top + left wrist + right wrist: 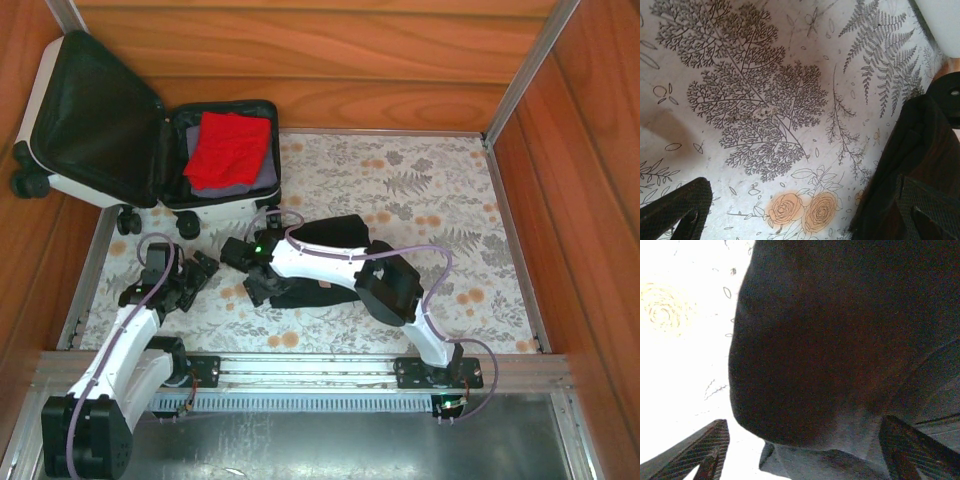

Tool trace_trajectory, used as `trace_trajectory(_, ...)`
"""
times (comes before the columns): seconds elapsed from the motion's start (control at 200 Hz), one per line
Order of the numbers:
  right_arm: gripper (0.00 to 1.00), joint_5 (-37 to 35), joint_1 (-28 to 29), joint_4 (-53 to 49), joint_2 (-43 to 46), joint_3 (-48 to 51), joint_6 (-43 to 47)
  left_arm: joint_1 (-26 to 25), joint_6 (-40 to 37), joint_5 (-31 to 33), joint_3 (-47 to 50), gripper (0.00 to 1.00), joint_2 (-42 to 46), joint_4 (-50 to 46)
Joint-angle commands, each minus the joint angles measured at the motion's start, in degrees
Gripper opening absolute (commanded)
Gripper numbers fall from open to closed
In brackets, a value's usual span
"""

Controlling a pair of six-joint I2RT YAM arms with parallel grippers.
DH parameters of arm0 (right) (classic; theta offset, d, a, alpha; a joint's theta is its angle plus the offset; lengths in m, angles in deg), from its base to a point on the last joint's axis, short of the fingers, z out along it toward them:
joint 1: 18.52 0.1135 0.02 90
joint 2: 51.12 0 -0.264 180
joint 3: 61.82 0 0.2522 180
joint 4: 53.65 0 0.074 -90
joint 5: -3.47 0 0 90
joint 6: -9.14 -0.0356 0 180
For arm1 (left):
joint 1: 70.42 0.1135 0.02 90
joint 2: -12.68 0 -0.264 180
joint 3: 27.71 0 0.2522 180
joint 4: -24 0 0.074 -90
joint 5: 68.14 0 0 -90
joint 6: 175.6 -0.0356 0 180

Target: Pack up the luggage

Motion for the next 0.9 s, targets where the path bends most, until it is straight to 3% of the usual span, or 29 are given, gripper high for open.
trace_trajectory(0.0,0.77,1.4,0.6,1.3,-0.5,2.5,-1.5,0.4,1.8,-1.3,0.8,1.0,0.5,0.5)
trace_trajectory(0.14,0.63,0.2,0.6,1.6,-0.9,6.2,-3.1,0.4,2.1,-3.1,1.3,1.0,0.3,1.5)
trace_trajectory(0.375,0.22,-5.5,0.6,0.9,1.7,10.5,-1.5,-0.4,5.2,-10.2,3.3,1.0,-2.2,7.4)
trace_trajectory(0.68,0.01,-15.4,0.5,6.4,11.0,19.0,8.7,-10.2,15.1,-8.4,3.5,1.0,-10.2,20.6)
trace_trajectory(0.895,0.0,-18.2,0.4,11.3,16.6,24.5,11.9,-17.0,17.7,-7.9,-3.2,1.0,-21.7,23.9)
